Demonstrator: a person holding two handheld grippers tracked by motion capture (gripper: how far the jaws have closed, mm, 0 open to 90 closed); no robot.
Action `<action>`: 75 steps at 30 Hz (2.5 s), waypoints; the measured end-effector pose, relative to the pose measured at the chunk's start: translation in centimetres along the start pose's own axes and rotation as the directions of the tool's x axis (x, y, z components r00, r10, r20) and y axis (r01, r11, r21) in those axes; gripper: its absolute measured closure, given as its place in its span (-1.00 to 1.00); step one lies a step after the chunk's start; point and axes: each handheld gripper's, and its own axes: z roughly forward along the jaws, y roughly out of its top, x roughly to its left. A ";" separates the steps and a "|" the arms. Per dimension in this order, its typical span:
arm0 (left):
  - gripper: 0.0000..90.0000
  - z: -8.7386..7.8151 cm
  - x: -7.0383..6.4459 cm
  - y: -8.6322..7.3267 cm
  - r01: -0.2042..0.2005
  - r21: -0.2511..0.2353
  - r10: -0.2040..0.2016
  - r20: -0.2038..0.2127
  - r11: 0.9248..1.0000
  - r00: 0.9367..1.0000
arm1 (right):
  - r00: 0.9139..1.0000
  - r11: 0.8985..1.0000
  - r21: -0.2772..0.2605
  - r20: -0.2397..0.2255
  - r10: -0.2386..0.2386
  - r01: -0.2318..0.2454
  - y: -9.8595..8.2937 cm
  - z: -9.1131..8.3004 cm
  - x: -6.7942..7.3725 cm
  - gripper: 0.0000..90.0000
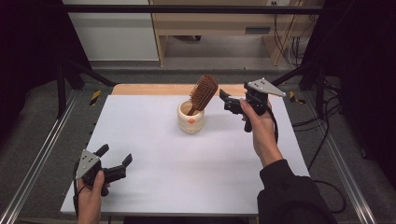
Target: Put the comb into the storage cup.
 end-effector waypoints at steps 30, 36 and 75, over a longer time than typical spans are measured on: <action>-0.96 -0.4 0.6 0.2 0.019 -0.019 -0.020 -0.007 1.000 1.000 | 1.000 0.999 -0.046 0.008 0.002 -0.002 -0.6 -4.7 -1.1 -0.95; -0.97 -0.7 0.9 0.2 0.026 -0.031 -0.027 -0.008 0.999 1.000 | 1.000 0.999 -0.045 0.018 0.013 -0.012 -1.1 -5.4 -1.7 -0.95; -0.97 -1.7 1.1 0.2 0.032 -0.051 -0.033 -0.008 0.998 0.999 | 0.996 1.000 -0.029 0.085 -0.008 0.011 -4.4 -10.3 -4.9 -0.94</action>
